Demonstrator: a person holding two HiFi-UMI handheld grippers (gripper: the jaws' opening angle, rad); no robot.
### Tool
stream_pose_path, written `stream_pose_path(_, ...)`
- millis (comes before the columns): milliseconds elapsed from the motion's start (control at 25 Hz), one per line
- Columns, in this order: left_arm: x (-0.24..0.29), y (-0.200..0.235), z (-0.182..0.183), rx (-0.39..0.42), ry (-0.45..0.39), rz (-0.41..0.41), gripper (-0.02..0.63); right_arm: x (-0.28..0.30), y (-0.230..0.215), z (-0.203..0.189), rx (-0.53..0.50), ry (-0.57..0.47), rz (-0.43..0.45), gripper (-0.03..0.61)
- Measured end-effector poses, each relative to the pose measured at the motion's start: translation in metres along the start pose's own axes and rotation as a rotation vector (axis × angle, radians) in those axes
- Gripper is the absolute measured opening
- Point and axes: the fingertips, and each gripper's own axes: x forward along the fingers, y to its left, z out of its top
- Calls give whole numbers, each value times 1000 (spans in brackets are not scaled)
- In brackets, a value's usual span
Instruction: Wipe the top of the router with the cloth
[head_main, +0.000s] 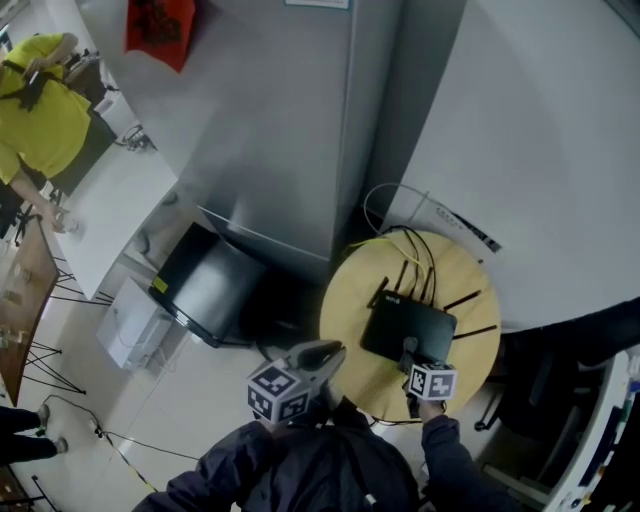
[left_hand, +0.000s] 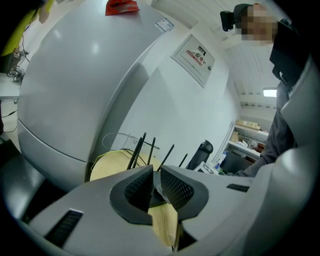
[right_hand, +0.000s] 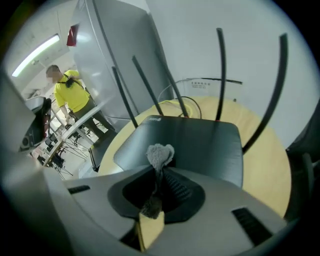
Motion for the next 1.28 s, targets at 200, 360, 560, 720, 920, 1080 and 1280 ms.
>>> stream_pose_path(200,1,-3,-1,5,7,1,31,-22,-48,-17,36,-1,-47,67)
stream_pose_path(360,-1,-5,-4,4,13,5,31,-34,-77,-27,67,-1,-80,67)
stream_pose_path(560,-2,-6,-6,7,20,6,31,-41,-90,-31,102,-13,-105,67)
stream_pose_path(720,-2,-10,-7,8,23,1,31,-42,-63,-20,87,-70,-66,67)
stream_pose_path(920,-4,-12,-5,13,22,6,31,-27,24,-10,-42,-105,94,67)
stream_pose_path(1080,-7,-13,-6,14,21,18,31,-3,88,-15,-90,-70,209,67)
stream_pose_path(1280,-12,-15,-10,15,30,32,31,31,129,-31,-58,9,254,67)
